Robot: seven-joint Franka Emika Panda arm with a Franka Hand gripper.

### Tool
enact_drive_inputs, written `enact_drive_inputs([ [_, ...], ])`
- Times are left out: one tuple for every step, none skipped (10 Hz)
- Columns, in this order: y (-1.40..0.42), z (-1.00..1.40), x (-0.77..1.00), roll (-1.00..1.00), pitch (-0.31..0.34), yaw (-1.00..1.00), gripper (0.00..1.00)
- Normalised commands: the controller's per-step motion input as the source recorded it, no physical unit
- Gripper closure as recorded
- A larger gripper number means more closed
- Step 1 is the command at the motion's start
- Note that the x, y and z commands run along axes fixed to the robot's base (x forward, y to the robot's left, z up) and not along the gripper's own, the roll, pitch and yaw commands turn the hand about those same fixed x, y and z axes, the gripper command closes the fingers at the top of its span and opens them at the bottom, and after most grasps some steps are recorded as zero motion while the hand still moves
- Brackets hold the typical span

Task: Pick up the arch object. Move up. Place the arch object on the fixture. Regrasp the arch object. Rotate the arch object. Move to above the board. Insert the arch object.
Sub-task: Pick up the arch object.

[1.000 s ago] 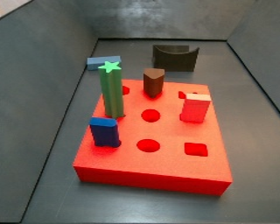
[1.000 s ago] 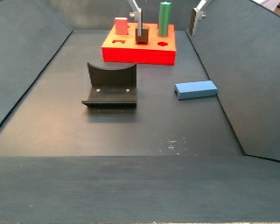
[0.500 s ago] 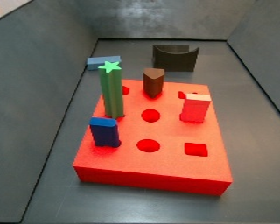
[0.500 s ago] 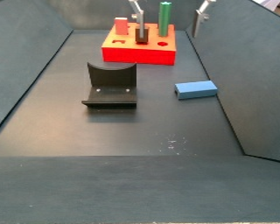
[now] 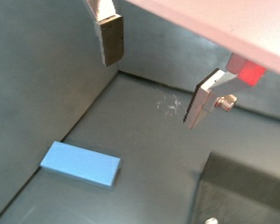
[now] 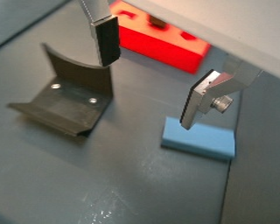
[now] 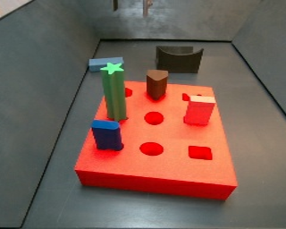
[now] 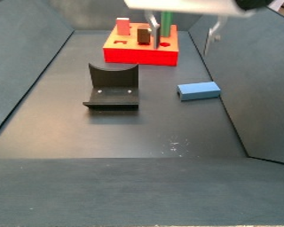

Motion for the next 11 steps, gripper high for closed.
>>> enact_drive_inputs([
  [0.0, -0.7, -0.02, -0.03, -0.067, -1.0, 0.0],
  [0.0, -0.71, -0.04, -0.05, -0.071, -1.0, 0.0],
  [0.0, -0.76, -0.11, -0.1, -0.056, -0.96, 0.0],
  [0.0, -0.69, -0.28, -0.19, -0.043, -0.79, 0.0],
  [-0.03, -0.55, -0.34, -0.29, -0.019, -0.63, 0.0],
  [-0.05, -0.49, -0.33, -0.31, -0.037, -0.62, 0.0],
  [-0.01, -0.49, -0.16, -0.27, -0.064, -0.81, 0.0],
  [-0.06, -0.41, -0.15, -0.28, -0.09, -0.78, 0.0],
  [-0.17, -0.2, -0.13, -0.36, -0.11, -0.64, 0.0],
  [-0.21, -0.16, -0.13, -0.39, -0.064, -0.57, 0.0],
  [-0.31, -0.17, -0.15, -0.41, -0.037, -0.45, 0.0],
])
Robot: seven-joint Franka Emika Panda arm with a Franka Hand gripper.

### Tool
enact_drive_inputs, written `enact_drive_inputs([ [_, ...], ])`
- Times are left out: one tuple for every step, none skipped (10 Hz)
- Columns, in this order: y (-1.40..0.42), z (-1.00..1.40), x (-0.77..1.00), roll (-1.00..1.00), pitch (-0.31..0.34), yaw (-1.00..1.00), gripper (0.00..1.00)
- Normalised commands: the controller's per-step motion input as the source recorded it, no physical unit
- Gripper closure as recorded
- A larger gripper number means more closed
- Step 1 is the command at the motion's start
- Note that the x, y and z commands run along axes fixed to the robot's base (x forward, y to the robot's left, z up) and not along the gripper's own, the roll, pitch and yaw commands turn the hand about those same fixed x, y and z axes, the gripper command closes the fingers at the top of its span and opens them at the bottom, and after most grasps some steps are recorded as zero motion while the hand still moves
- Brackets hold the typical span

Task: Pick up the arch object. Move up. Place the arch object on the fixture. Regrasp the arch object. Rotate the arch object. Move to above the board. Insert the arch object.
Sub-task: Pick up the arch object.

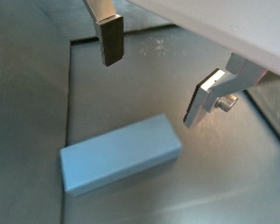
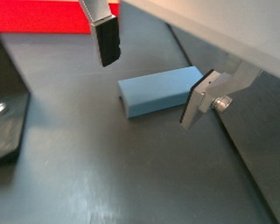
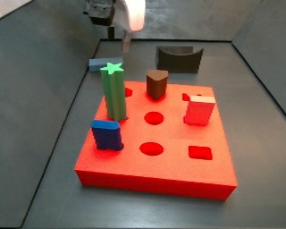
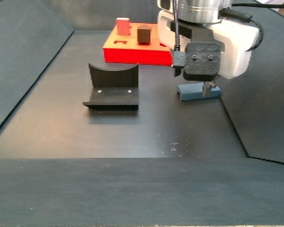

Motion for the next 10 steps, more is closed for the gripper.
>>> enact_drive_inputs([
  [-0.59, -0.57, -0.25, -0.23, -0.029, -0.29, 0.0],
  [-0.58, -0.76, -0.31, -0.1, -0.027, -0.17, 0.0],
  [-0.34, -0.65, -0.35, -0.01, -0.073, 0.0, 0.0],
  [-0.11, -0.36, -0.23, 0.0, -0.109, 0.02, 0.0],
  [0.0, -0.38, -0.1, 0.0, -0.067, 0.01, 0.0],
  [0.0, -0.33, 0.0, 0.0, -0.034, 0.0, 0.0],
  [0.0, -0.26, 0.0, 0.0, 0.0, 0.0, 0.0],
  [0.0, -0.24, 0.0, -0.01, 0.0, 0.0, 0.0],
  [0.0, -0.11, 0.0, -0.11, -0.013, 0.0, 0.0],
  [0.0, -0.03, 0.0, 0.0, 0.0, 0.0, 0.0],
])
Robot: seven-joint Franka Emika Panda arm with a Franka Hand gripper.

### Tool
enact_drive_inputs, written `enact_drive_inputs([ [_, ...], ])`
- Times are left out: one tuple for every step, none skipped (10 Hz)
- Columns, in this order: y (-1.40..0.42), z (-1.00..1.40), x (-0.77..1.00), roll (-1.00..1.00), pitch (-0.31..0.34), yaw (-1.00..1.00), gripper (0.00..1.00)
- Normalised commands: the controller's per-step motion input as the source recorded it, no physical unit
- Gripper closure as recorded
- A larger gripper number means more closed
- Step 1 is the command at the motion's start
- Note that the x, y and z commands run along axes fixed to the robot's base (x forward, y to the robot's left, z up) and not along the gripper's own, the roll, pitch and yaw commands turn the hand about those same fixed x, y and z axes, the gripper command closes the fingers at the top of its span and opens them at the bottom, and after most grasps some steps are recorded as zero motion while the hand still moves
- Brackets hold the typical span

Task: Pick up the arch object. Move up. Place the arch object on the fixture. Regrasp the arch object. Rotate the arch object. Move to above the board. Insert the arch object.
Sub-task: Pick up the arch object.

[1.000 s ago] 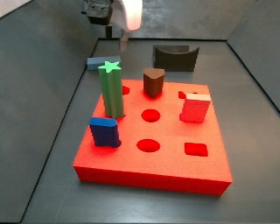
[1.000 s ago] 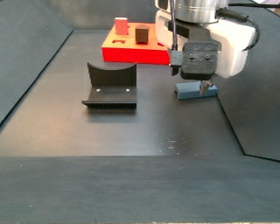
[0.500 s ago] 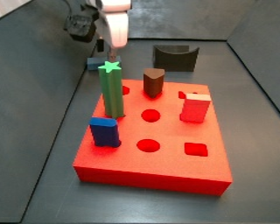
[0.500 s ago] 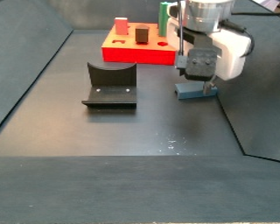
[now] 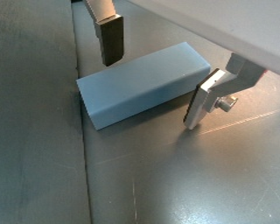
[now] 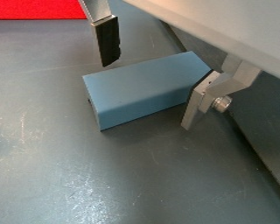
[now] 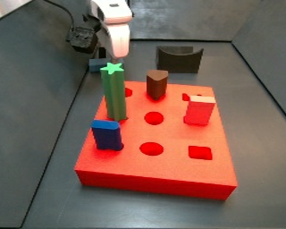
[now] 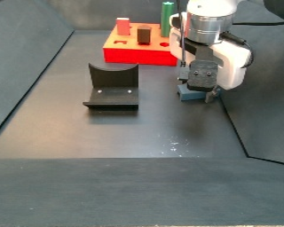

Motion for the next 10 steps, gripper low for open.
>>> enact_drive_inputs([
  [0.0, 0.0, 0.0, -0.01, 0.0, 0.0, 0.0],
  [0.0, 0.0, 0.0, 0.0, 0.0, 0.0, 1.0],
  [0.0, 0.0, 0.0, 0.0, 0.0, 0.0, 1.0],
  [0.0, 0.0, 0.0, 0.0, 0.0, 0.0, 1.0],
  [0.0, 0.0, 0.0, 0.0, 0.0, 0.0, 1.0],
  [0.0, 0.0, 0.0, 0.0, 0.0, 0.0, 1.0],
  [0.0, 0.0, 0.0, 0.0, 0.0, 0.0, 1.0],
  [0.0, 0.0, 0.0, 0.0, 0.0, 0.0, 1.0],
  [0.0, 0.0, 0.0, 0.0, 0.0, 0.0, 1.0],
  [0.0, 0.0, 0.0, 0.0, 0.0, 0.0, 1.0],
])
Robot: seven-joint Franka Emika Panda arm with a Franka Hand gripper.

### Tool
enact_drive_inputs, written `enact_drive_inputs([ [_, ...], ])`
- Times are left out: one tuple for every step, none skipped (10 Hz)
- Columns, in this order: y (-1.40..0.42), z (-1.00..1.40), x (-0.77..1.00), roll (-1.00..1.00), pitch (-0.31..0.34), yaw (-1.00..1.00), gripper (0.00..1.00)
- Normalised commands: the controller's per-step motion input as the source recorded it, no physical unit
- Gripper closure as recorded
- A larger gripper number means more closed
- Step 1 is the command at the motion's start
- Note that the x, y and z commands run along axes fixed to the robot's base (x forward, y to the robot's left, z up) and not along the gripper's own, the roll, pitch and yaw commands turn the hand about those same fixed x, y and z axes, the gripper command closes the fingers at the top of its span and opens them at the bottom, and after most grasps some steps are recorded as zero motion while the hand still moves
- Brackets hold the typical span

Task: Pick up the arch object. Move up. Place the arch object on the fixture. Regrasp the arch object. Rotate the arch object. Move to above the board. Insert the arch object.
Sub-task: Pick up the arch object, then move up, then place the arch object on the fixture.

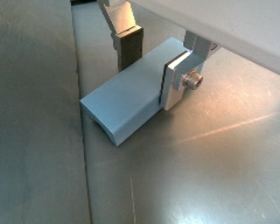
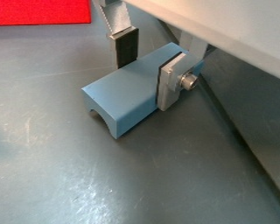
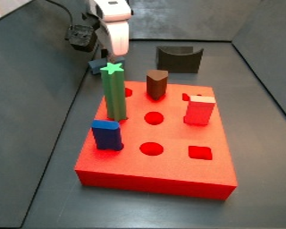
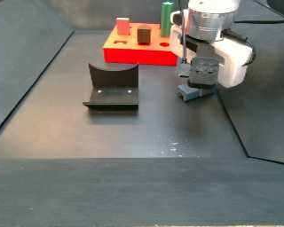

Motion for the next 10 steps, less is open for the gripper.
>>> enact_drive_inputs([
  [0.0, 0.0, 0.0, 0.0, 0.0, 0.0, 1.0],
  [0.0, 0.0, 0.0, 0.0, 0.0, 0.0, 1.0],
  [0.0, 0.83, 0.0, 0.0, 0.0, 0.0, 1.0],
  [0.09, 0.87, 0.03, 0.01, -0.003, 0.05, 1.0],
  [0.09, 0.8, -0.01, 0.01, 0.033, 0.04, 1.0],
  [0.05, 0.65, 0.0, 0.01, 0.069, 0.02, 1.0],
  [0.04, 0.52, 0.0, 0.02, 0.085, 0.0, 1.0],
  [0.03, 0.39, -0.01, 0.04, 0.087, -0.01, 1.0],
  [0.02, 0.2, -0.01, 0.06, 0.077, -0.02, 1.0],
  [0.0, 1.0, 0.0, 0.0, 0.0, 0.0, 1.0],
])
